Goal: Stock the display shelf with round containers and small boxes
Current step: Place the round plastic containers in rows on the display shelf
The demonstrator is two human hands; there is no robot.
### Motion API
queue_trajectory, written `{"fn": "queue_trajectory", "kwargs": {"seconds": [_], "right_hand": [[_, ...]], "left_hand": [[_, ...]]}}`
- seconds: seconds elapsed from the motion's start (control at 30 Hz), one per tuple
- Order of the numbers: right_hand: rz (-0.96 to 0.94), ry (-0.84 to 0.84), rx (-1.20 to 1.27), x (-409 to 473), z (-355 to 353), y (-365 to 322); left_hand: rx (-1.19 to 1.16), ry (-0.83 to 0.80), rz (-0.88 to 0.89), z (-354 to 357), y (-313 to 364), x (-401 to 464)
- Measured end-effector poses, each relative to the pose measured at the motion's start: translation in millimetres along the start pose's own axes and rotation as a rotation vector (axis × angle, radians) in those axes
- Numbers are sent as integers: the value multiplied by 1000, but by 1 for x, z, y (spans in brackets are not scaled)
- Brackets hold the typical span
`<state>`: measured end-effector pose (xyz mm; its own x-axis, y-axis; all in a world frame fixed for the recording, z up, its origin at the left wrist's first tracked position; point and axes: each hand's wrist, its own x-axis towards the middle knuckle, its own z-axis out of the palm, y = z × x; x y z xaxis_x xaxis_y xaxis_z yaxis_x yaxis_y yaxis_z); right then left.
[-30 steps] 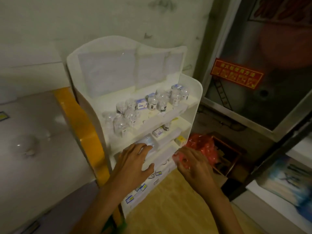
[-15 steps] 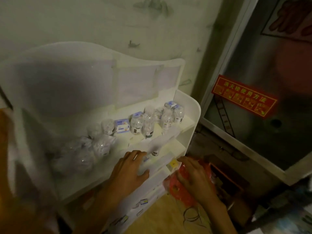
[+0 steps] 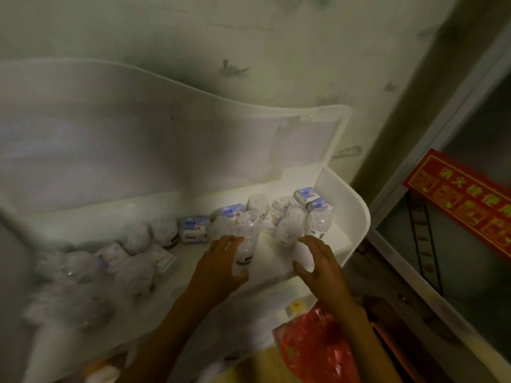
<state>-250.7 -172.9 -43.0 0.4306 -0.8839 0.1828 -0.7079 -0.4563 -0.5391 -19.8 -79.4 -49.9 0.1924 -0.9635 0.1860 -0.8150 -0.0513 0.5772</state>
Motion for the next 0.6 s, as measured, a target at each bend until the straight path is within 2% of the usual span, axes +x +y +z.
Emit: {"fn": "queue_trajectory", "kwargs": {"seconds": [0.13, 0.27, 0.33, 0.47, 0.6], "right_hand": [[-51, 8, 10, 48, 12, 33], [-173, -94, 1, 78, 32, 70], [-160, -132, 94, 87, 35, 77], [-199, -84, 359, 96, 33, 76], [-211, -132, 448, 101, 37, 85]], "left_hand": [[28, 71, -79, 37, 0, 11], [0, 190, -137, 63, 5, 22], [-17, 258, -166, 74, 10, 25], [-100, 330, -258, 100, 18, 28], [-154, 413, -325, 114, 26, 32]]}}
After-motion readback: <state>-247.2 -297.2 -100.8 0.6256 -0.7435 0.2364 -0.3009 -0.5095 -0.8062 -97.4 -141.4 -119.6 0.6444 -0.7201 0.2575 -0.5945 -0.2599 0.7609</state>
